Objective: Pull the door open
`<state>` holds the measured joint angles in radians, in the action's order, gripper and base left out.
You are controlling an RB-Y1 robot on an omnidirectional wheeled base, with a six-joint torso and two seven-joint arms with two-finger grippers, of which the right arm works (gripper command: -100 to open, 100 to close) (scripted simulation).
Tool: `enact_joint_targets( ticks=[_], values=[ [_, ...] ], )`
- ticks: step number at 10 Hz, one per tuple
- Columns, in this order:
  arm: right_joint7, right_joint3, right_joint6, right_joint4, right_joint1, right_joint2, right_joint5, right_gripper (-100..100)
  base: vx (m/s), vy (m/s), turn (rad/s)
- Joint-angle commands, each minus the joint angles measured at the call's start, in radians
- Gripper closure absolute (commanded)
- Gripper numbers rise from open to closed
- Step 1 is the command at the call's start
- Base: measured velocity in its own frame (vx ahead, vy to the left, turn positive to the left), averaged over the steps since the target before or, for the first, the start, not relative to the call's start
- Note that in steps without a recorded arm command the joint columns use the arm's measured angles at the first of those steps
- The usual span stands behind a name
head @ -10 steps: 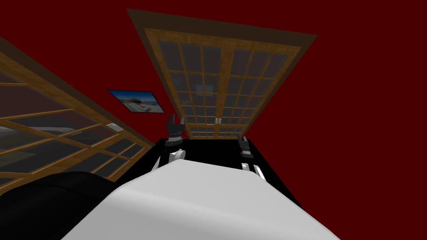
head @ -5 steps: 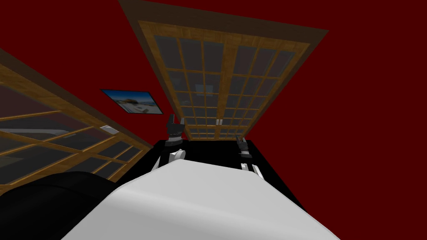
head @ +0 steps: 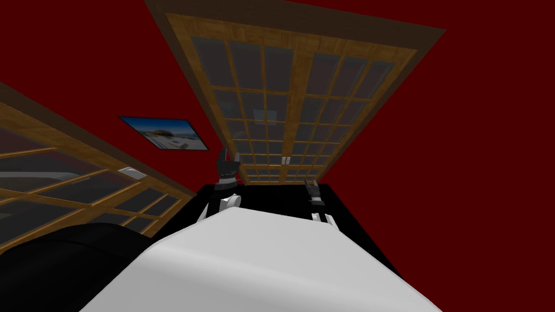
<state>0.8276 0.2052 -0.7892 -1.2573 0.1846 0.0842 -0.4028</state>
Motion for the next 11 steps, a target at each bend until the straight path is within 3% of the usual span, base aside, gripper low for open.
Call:
enact_joint_targets(
  ticks=[1, 5, 8, 11],
  values=[
    [0.025, 0.007, -0.008, 0.038, -0.015, -0.003, -0.014, -100, 0.099, 0.080, -0.016],
    [0.081, 0.020, -0.019, 0.115, -0.044, -0.013, -0.049, -100, 0.099, 0.045, -0.010],
    [0.157, 0.038, -0.035, 0.219, -0.085, -0.032, -0.096, -100, 0.154, 0.066, -0.022],
    [0.203, 0.049, -0.044, 0.280, -0.109, -0.046, -0.124, -100, 0.154, 0.051, -0.013]
  ],
)
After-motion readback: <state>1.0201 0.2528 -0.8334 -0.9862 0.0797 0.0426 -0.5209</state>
